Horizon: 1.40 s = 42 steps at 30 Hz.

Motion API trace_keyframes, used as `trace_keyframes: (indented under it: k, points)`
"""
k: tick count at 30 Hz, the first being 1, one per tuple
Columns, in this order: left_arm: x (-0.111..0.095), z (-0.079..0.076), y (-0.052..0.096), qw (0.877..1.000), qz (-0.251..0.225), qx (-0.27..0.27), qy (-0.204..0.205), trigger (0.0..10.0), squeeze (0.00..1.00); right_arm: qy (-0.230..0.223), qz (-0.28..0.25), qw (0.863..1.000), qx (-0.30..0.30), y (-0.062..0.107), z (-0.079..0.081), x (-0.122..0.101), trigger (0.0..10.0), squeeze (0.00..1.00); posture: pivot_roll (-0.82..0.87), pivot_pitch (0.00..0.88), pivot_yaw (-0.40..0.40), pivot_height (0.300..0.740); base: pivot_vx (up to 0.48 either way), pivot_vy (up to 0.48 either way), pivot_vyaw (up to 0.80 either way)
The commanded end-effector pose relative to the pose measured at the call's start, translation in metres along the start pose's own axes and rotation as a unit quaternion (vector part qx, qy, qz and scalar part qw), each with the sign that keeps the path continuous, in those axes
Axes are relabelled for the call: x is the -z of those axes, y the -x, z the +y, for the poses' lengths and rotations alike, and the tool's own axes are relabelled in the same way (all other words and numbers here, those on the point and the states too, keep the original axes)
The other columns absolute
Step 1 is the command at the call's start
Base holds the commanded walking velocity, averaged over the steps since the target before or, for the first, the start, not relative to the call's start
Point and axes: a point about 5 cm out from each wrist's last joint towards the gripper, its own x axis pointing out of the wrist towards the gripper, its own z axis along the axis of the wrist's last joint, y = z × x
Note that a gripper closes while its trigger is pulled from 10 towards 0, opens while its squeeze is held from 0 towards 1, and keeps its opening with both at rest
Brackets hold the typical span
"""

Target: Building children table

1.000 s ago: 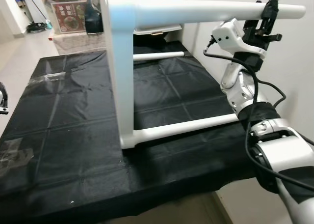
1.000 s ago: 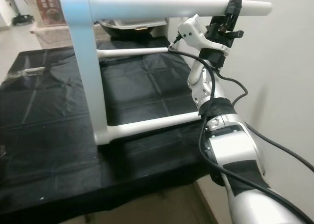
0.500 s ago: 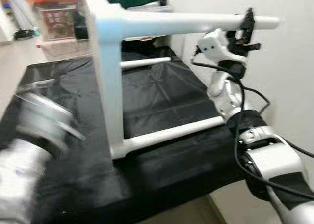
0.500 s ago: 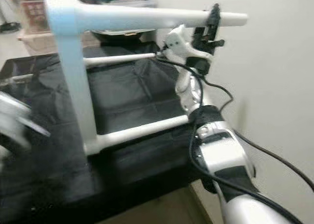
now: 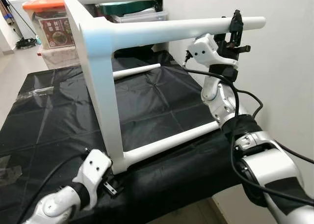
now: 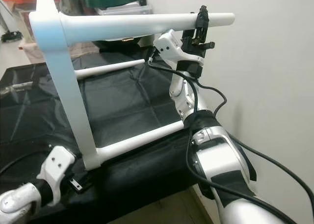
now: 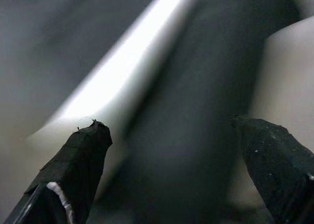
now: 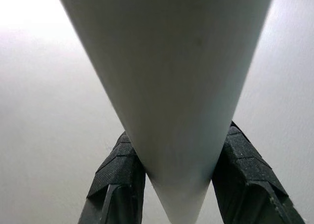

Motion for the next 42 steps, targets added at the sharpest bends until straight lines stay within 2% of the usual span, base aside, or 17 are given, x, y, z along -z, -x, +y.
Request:
trace_keyframes:
  k: [1,3,5,9,10,11,14,16,26,30,31,32,34,35,38,39,42]
  points:
    - [-0.001,-0.004,0.006,1.0,0.007,0.008,0.0,10.0,0.0,-0.035,-0.003,0.997,-0.067,0.025,0.022,-0.007,10.0,0.0,0.05,0.044,0.018,0.74,0.0,0.0,0.0]
    - [0.005,-0.014,0.012,0.998,0.043,0.035,0.026,10.0,0.0,-0.037,-0.005,0.997,-0.075,0.026,0.023,-0.009,10.0,0.0,0.05,0.044,0.018,0.74,0.0,0.0,0.0]
    - [0.001,-0.021,0.02,0.998,0.034,0.048,0.013,10.0,0.0,-0.038,-0.007,0.997,-0.074,0.026,0.023,-0.01,10.0,0.0,0.05,0.046,0.015,0.74,0.0,0.0,0.0]
    - [-0.006,-0.011,0.02,1.0,-0.008,-0.016,0.02,10.0,0.0,-0.039,-0.013,0.996,-0.075,0.025,0.022,-0.011,10.0,0.0,0.06,0.046,0.009,0.74,0.0,0.0,0.0]
    - [-0.008,-0.002,0.018,0.999,-0.018,-0.047,0.008,10.0,0.0,-0.04,-0.012,0.996,-0.073,0.025,0.021,-0.011,10.0,0.0,0.07,0.046,0.003,0.74,0.0,0.0,0.0]
    - [-0.012,0.023,0.011,0.99,-0.051,-0.134,0.002,10.0,0.0,-0.041,-0.015,0.997,-0.067,0.024,0.02,-0.013,10.0,0.0,0.06,0.044,0.002,0.74,0.0,0.0,0.0]
    - [-0.013,0.03,0.009,0.986,-0.061,-0.158,0.001,10.0,0.0,-0.042,-0.015,0.997,-0.064,0.024,0.019,-0.014,10.0,0.0,0.06,0.044,0.002,0.74,0.0,0.0,0.0]
    - [-0.013,0.045,-0.006,0.979,-0.083,-0.188,0.009,10.0,0.0,-0.045,-0.016,0.997,-0.067,0.024,0.018,-0.014,10.0,0.0,0.04,0.042,0.003,0.74,0.0,0.0,0.0]
    - [-0.016,0.056,-0.035,0.977,-0.112,-0.176,0.046,10.0,0.0,-0.045,-0.02,0.996,-0.069,0.025,0.014,-0.016,10.0,0.0,0.03,0.044,0.007,0.74,0.0,0.0,0.0]
    - [-0.012,0.085,-0.05,0.954,-0.091,-0.283,0.021,10.0,0.0,-0.028,-0.015,0.997,-0.066,0.024,0.012,-0.014,10.0,0.0,0.02,0.044,0.01,0.74,0.0,0.0,0.0]
    - [-0.012,0.085,-0.05,0.954,-0.091,-0.283,0.021,10.0,0.0,-0.028,-0.015,0.997,-0.066,0.024,0.012,-0.014,10.0,0.0,0.02,0.044,0.01,0.74,0.0,0.0,0.0]
    - [-0.011,0.093,-0.051,0.945,-0.084,-0.317,0.016,10.0,0.0,-0.02,-0.01,0.998,-0.063,0.023,0.011,-0.013,10.0,0.0,0.02,0.044,0.01,0.74,0.0,0.0,0.0]
    - [-0.011,0.093,-0.051,0.945,-0.084,-0.317,0.016,10.0,0.0,-0.02,-0.01,0.998,-0.063,0.023,0.011,-0.013,10.0,0.0,0.02,0.044,0.01,0.74,0.0,0.0,0.0]
    - [-0.007,0.102,-0.045,0.93,-0.061,-0.364,0.002,10.0,0.0,-0.018,0.007,0.998,-0.065,0.02,0.01,-0.008,0.0,0.0,0.02,0.049,0.015,0.74,0.0,0.0,0.0]
    - [-0.003,0.108,-0.032,0.916,-0.037,-0.398,-0.014,10.0,0.0,-0.008,0.026,0.997,-0.074,0.015,0.01,-0.001,0.0,0.0,0.02,0.051,0.015,0.74,0.0,0.0,0.0]
    - [0.003,0.113,-0.011,0.903,-0.005,-0.427,-0.037,10.0,0.0,0.001,0.051,0.995,-0.081,0.008,0.009,0.008,0.0,0.0,0.02,0.051,0.015,0.74,0.0,0.0,0.0]
    - [0.006,0.114,0.004,0.896,0.015,-0.441,-0.052,10.0,0.0,0.005,0.068,0.994,-0.086,0.004,0.008,0.014,0.0,0.0,0.02,0.051,0.015,0.74,0.0,0.0,0.0]
